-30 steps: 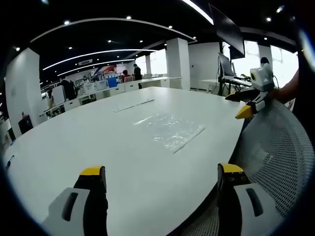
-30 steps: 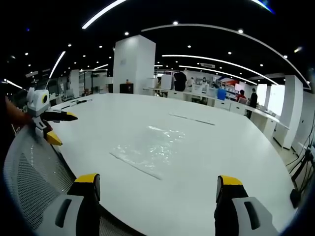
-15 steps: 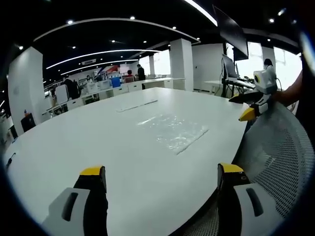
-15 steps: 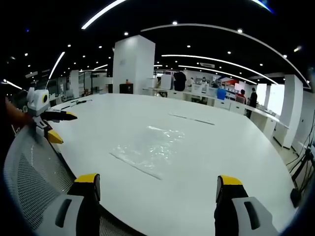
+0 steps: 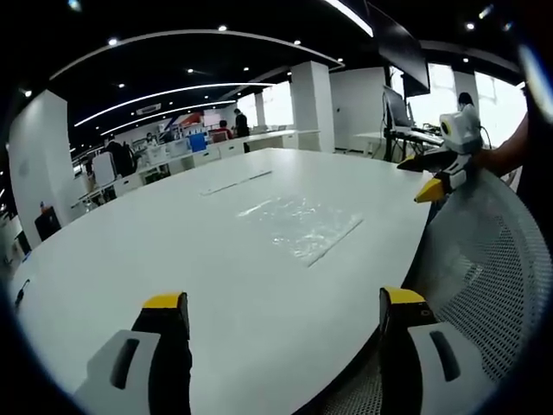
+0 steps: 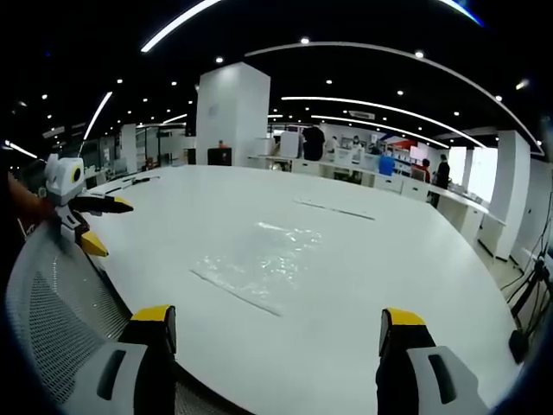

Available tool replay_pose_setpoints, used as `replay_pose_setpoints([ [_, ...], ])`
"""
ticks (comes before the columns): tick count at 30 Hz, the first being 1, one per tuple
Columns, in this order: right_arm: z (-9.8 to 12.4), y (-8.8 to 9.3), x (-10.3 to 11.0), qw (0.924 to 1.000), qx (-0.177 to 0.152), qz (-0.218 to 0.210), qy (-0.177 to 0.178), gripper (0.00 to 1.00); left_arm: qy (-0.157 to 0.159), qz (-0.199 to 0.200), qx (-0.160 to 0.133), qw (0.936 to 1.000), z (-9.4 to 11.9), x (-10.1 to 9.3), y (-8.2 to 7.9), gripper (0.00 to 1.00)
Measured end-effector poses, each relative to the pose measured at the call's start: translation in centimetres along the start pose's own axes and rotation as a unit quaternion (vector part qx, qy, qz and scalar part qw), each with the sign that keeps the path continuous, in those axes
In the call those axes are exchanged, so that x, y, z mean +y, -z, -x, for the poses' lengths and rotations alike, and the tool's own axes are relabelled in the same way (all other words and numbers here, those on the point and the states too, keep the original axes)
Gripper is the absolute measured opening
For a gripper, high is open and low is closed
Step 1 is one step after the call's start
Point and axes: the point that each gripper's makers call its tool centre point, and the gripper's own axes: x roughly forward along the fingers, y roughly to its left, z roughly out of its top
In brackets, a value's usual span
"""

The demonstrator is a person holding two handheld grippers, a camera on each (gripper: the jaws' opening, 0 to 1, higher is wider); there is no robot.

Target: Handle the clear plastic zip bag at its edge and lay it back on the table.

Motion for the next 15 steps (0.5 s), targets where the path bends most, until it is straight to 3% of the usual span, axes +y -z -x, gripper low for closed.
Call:
replay_pose_setpoints([
  [15,0.0,-0.1,0.08,1.0,0.0,0.0,0.002,0.98,0.004,-0.013,-0.001,0.9999,0.03,0.5,-0.97,0.88],
])
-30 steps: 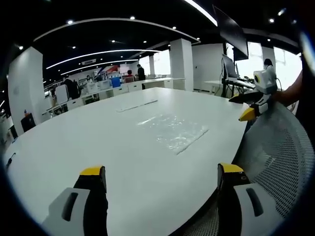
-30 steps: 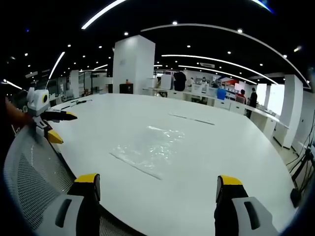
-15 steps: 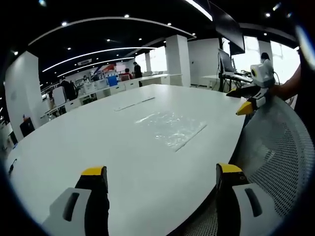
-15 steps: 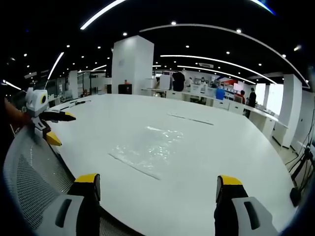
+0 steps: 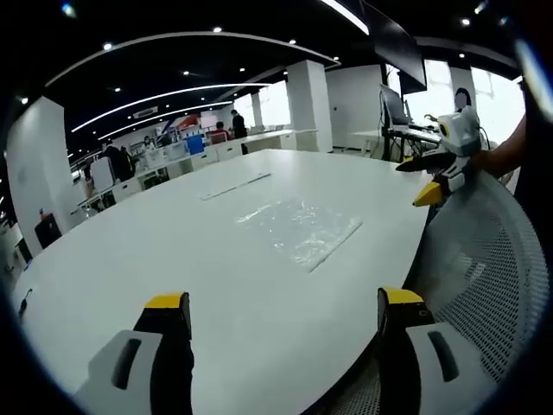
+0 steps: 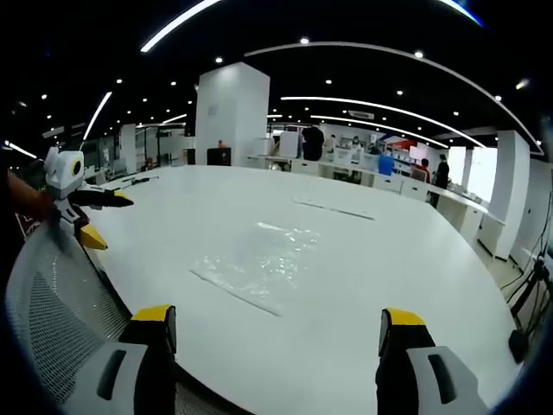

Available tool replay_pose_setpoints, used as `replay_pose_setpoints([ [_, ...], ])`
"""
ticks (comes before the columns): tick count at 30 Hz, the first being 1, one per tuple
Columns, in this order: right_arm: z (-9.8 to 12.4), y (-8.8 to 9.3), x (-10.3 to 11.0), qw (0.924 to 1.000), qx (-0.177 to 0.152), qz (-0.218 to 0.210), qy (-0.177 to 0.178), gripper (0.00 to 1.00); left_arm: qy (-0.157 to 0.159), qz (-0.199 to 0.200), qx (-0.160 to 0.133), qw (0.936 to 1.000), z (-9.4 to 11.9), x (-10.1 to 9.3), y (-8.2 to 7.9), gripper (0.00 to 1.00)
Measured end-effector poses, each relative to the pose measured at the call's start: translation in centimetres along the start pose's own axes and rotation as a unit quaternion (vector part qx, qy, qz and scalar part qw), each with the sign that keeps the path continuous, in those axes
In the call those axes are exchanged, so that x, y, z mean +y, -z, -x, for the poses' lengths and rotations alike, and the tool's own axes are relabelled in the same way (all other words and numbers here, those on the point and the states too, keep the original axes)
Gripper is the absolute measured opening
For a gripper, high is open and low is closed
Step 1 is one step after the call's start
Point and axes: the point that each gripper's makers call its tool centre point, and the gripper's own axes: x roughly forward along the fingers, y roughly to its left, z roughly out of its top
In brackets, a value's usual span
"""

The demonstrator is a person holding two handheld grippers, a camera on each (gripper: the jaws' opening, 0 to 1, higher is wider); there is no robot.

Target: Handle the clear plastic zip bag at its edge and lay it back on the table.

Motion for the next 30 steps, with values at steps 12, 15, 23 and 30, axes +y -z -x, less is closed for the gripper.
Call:
replay_pose_setpoints([
  [12,0.0,-0.1,-0.2,1.0,-0.002,-0.001,0.003,0.98,0.008,-0.018,-0.003,0.9998,-0.5,0.2,-1.8,0.87],
  [15,0.1,0.0,-0.2,1.0,-0.002,-0.001,0.004,0.98,0.009,-0.022,-0.002,0.9997,-0.6,0.3,-2.2,0.87],
  [23,0.0,0.0,-0.1,1.0,-0.001,-0.001,0.0,0.98,0.017,-0.037,0.0,0.9992,-0.9,0.4,-2.9,0.86],
  [30,0.0,0.1,-0.2,1.0,0.0,0.0,0.0,0.98,0.027,-0.049,0.003,0.9984,-1.5,0.3,-3.2,0.84],
])
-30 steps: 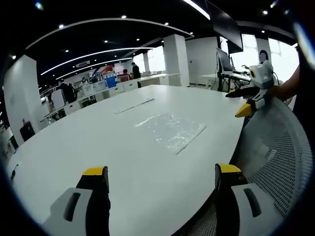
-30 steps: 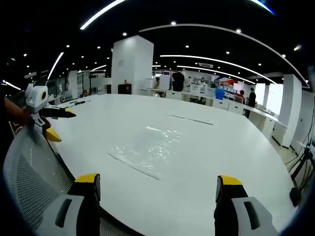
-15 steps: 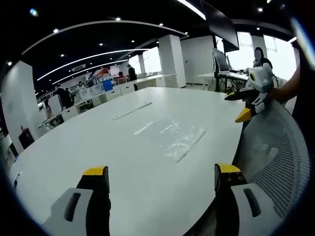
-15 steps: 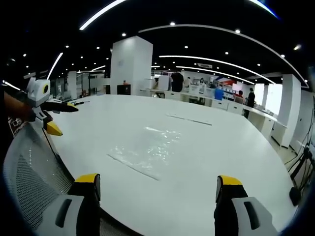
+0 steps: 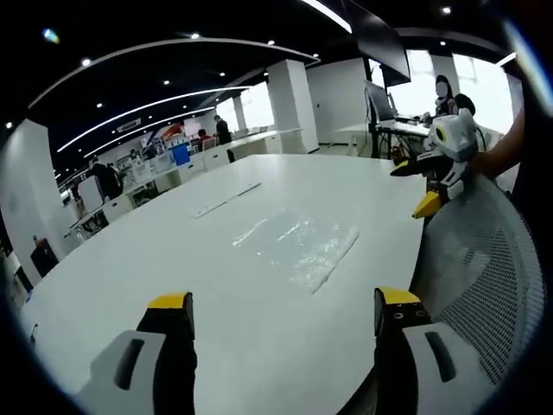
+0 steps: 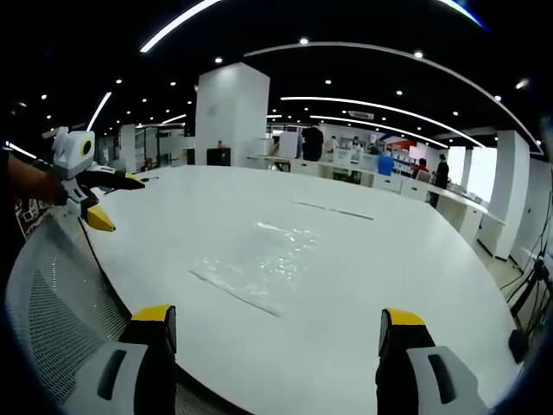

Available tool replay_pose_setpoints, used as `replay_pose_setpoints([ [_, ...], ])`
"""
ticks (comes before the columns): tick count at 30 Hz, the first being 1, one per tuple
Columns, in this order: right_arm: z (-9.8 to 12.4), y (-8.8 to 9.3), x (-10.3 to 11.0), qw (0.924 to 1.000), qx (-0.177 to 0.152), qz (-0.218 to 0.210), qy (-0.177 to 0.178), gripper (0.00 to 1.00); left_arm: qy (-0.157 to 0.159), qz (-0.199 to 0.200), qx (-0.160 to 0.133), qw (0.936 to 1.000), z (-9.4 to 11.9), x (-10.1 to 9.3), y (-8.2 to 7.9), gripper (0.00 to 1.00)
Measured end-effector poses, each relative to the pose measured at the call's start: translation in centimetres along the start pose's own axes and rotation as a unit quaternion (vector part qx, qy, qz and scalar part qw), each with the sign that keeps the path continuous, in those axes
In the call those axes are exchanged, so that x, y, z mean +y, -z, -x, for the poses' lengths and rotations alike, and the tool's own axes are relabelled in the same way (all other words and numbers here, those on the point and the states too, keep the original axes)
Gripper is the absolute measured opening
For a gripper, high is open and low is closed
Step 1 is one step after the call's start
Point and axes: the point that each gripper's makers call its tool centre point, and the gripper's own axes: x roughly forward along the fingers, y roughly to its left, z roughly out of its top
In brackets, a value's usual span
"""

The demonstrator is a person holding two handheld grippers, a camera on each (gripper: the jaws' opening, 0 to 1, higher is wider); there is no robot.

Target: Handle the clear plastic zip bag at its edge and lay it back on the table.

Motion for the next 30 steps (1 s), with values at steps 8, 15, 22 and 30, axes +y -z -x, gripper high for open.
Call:
replay_pose_setpoints([
  [8,0.0,0.1,-0.1,1.0,0.001,0.0,0.002,0.98,0.017,-0.01,0.007,0.9998,-0.7,-0.4,0.2,0.84],
  [15,0.0,0.0,-0.1,1.0,0.0,0.0,0.003,0.98,0.028,-0.017,0.015,0.9994,-1.2,-0.8,0.5,0.83],
  [22,0.0,-0.1,-0.2,1.0,-0.002,-0.001,0.005,0.98,0.042,-0.028,0.022,0.9985,-2.0,-1.4,0.8,0.82],
  [30,0.0,0.1,-0.2,1.0,0.0,0.0,0.005,0.98,0.057,-0.038,0.027,0.9973,-2.7,-2.2,0.9,0.8],
])
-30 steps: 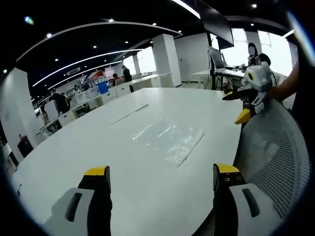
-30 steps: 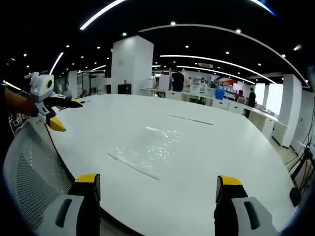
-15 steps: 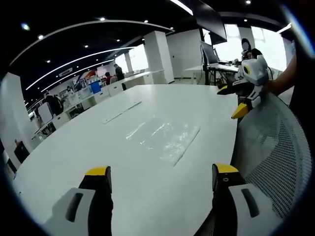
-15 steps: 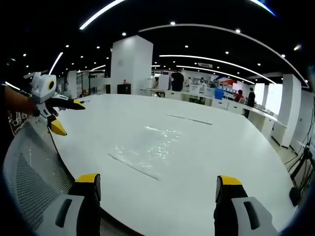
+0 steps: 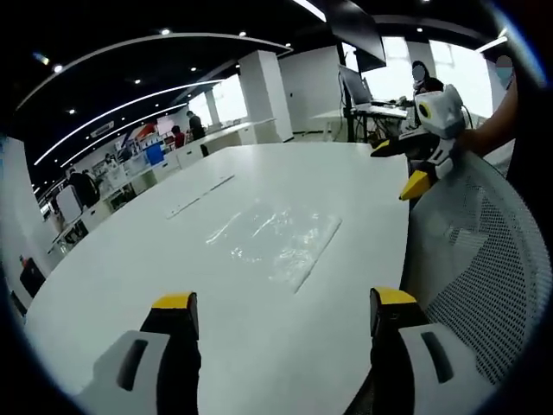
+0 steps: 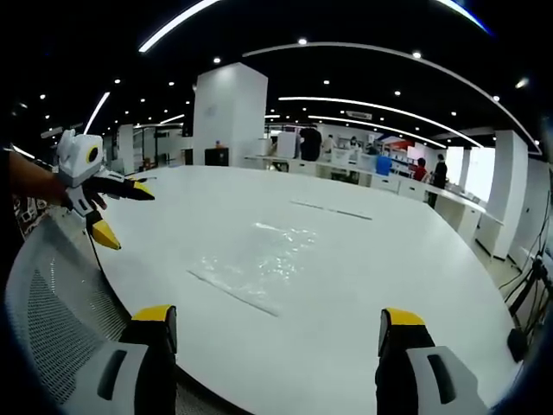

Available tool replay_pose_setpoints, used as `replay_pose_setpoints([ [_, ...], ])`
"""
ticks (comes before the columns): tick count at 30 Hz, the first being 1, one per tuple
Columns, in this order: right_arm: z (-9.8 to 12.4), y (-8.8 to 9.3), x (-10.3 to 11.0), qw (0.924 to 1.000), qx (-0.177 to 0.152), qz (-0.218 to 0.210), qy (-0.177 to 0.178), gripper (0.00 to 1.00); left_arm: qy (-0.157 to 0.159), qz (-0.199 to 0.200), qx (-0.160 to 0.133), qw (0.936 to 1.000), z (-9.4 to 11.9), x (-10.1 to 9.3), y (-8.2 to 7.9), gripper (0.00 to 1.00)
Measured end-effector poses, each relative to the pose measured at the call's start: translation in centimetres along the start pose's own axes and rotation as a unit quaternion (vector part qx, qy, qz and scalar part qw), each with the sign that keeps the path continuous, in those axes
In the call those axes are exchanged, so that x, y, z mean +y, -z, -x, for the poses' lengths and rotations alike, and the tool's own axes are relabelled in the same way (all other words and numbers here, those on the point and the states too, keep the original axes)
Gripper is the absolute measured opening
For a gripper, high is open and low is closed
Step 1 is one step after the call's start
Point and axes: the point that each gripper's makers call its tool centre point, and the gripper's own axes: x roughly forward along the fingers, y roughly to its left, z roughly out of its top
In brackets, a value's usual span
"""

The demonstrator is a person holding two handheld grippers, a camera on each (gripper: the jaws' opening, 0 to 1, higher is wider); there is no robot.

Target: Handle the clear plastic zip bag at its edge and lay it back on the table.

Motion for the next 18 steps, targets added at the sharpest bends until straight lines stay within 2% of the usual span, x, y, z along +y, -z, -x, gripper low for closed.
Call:
replay_pose_setpoints([
  [18,0.0,0.1,0.1,1.0,0.003,-0.002,-0.003,0.97,0.03,-0.021,0.016,0.9992,-1.4,-0.9,0.5,0.75],
])
